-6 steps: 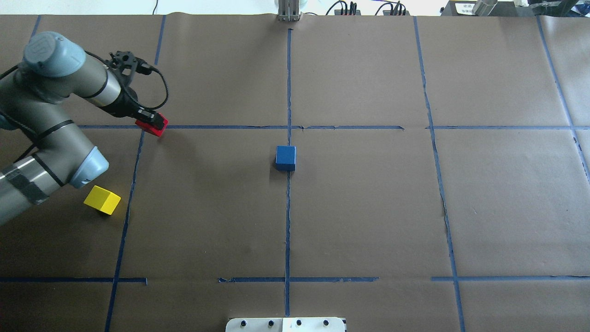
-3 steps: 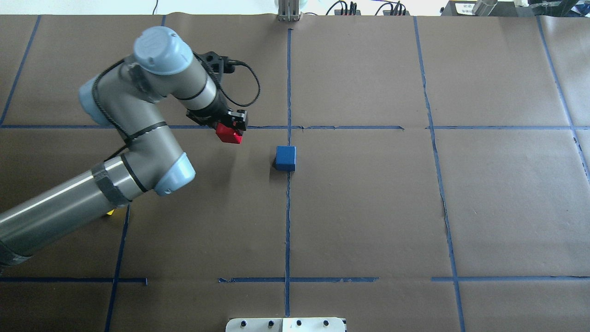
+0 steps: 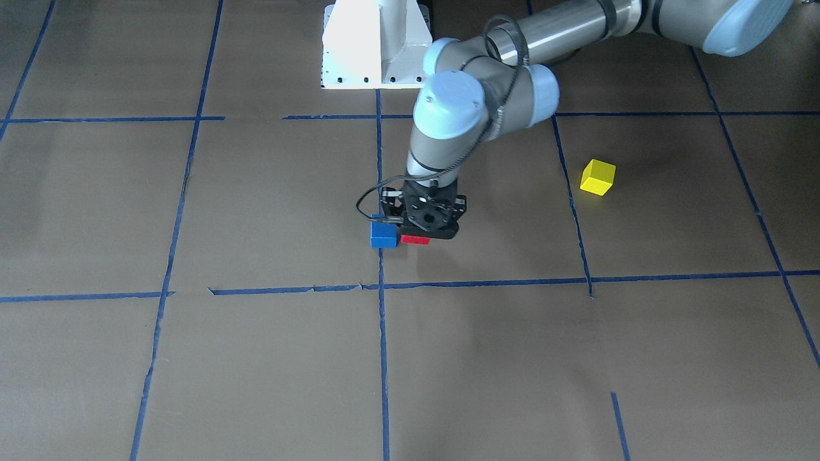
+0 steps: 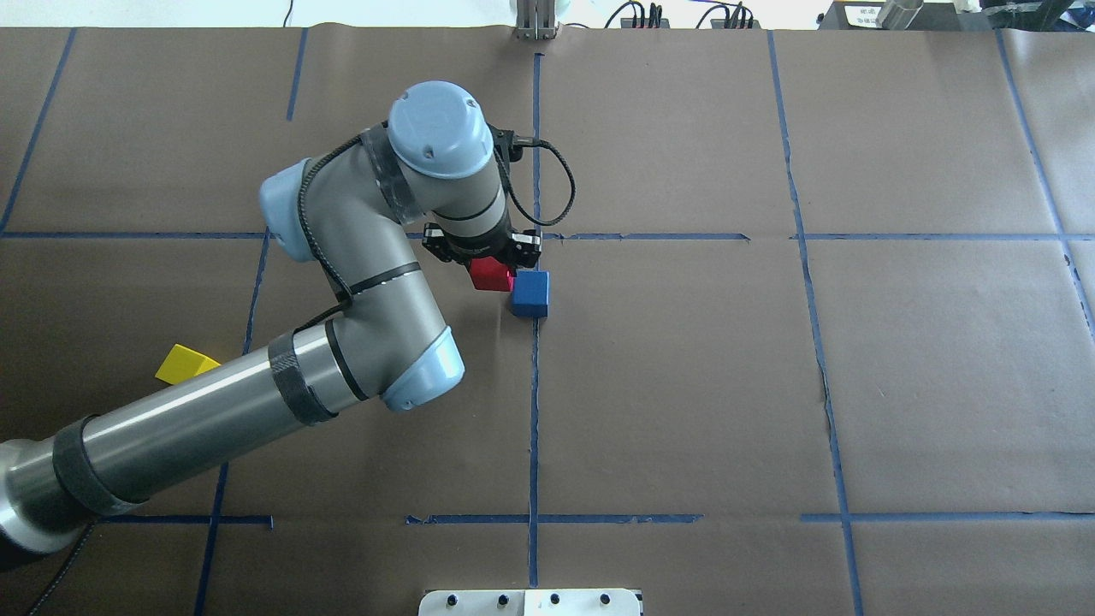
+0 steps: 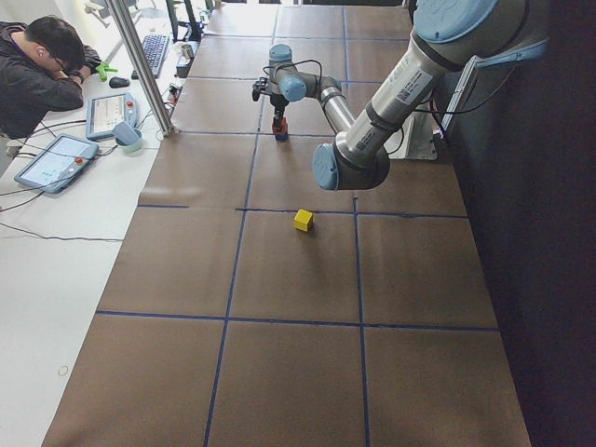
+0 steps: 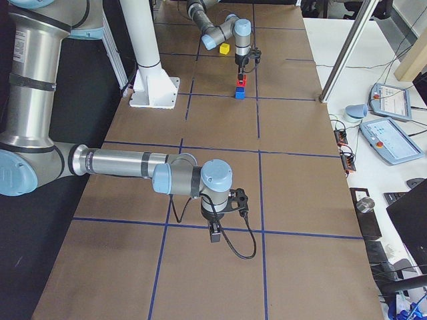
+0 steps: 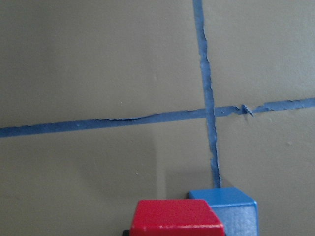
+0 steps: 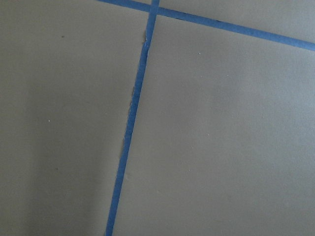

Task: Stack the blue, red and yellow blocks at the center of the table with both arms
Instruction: 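Carry the red cube with the left gripper above the blue cube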

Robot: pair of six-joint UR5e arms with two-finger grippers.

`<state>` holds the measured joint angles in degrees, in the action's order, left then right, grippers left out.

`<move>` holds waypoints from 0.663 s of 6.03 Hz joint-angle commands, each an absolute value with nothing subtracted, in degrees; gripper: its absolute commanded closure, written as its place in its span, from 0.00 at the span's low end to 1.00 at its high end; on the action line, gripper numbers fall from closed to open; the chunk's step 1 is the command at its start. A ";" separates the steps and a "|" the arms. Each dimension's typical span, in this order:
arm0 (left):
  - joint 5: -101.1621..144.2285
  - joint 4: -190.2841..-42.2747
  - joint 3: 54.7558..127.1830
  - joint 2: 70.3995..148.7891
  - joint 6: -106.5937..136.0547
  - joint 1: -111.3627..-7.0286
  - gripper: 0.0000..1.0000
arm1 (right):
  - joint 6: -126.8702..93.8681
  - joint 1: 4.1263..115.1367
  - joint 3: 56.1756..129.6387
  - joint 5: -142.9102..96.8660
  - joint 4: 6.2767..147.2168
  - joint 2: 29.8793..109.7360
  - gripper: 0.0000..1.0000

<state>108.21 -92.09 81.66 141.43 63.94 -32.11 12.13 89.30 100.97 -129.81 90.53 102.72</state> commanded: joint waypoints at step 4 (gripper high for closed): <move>106.08 -91.67 80.77 143.17 65.92 -29.71 0.71 | 12.22 89.30 100.90 -129.81 90.53 102.74 0.00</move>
